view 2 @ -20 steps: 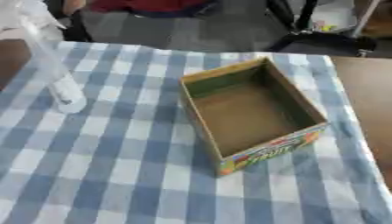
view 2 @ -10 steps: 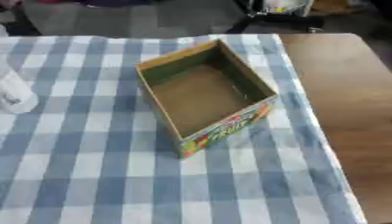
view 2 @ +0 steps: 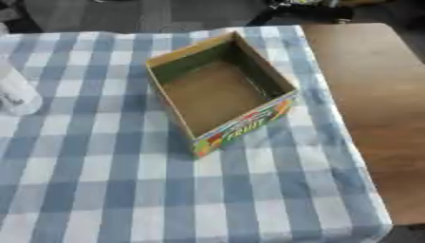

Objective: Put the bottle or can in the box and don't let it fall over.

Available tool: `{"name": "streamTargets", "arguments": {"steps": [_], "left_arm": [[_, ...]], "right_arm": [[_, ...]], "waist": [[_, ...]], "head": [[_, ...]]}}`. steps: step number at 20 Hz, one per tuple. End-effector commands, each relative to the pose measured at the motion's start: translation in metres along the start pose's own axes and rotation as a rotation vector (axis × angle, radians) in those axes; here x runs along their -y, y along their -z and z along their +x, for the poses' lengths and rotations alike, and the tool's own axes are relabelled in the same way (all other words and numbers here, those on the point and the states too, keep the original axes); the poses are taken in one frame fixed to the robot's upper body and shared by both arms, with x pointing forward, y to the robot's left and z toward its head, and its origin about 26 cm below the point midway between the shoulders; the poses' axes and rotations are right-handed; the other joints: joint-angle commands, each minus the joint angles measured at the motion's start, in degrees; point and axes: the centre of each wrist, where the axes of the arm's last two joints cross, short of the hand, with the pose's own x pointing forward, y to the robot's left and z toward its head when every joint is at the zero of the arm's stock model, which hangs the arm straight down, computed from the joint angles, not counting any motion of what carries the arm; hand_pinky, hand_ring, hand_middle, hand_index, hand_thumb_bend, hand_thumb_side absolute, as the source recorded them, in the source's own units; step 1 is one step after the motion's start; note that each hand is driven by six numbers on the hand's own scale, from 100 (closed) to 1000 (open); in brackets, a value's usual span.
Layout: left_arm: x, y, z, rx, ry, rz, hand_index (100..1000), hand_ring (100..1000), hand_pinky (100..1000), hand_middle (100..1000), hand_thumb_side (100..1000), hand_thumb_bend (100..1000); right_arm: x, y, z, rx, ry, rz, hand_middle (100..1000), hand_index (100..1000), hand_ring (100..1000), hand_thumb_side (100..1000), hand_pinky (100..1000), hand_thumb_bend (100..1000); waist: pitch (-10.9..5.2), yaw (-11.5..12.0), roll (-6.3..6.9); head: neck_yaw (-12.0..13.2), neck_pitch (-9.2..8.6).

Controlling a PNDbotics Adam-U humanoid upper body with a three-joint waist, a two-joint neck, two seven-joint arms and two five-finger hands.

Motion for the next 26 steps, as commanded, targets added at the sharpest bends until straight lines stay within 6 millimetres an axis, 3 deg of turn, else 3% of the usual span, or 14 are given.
{"name": "streamTargets", "arguments": {"steps": [1, 9, 15, 26], "left_arm": [[-0.007, 0.004, 0.009, 0.027, 0.043, -0.01, 1000, 823, 1000, 972, 683, 197], [-0.011, 0.004, -0.003, -0.038, 0.135, -0.04, 1000, 828, 1000, 972, 630, 304], [-0.017, 0.004, -0.011, -0.148, 0.217, 0.054, 1000, 828, 1000, 968, 596, 393], [-0.028, 0.002, -0.031, -0.295, 0.237, 0.116, 1000, 828, 1000, 965, 613, 408]], "right_arm": [[0.004, 0.006, 0.013, 0.041, -0.028, 0.021, 1000, 1000, 990, 683, 823, 100], [0.001, 0.011, 0.013, 0.045, -0.009, 0.039, 1000, 1000, 989, 685, 823, 100], [0.0, 0.013, 0.013, 0.047, -0.005, 0.041, 1000, 1000, 988, 689, 823, 100], [-0.001, 0.014, 0.01, 0.031, 0.0, 0.048, 1000, 1000, 986, 698, 822, 100]], "waist": [[-1.07, 0.0, 0.27], [-0.97, -0.4, 0.26], [-0.36, -0.4, 0.03], [0.18, -0.5, -0.22]], "head": [[0.8, 0.03], [3.5, -0.73], [4.3, -1.09], [4.9, -1.44]]}}
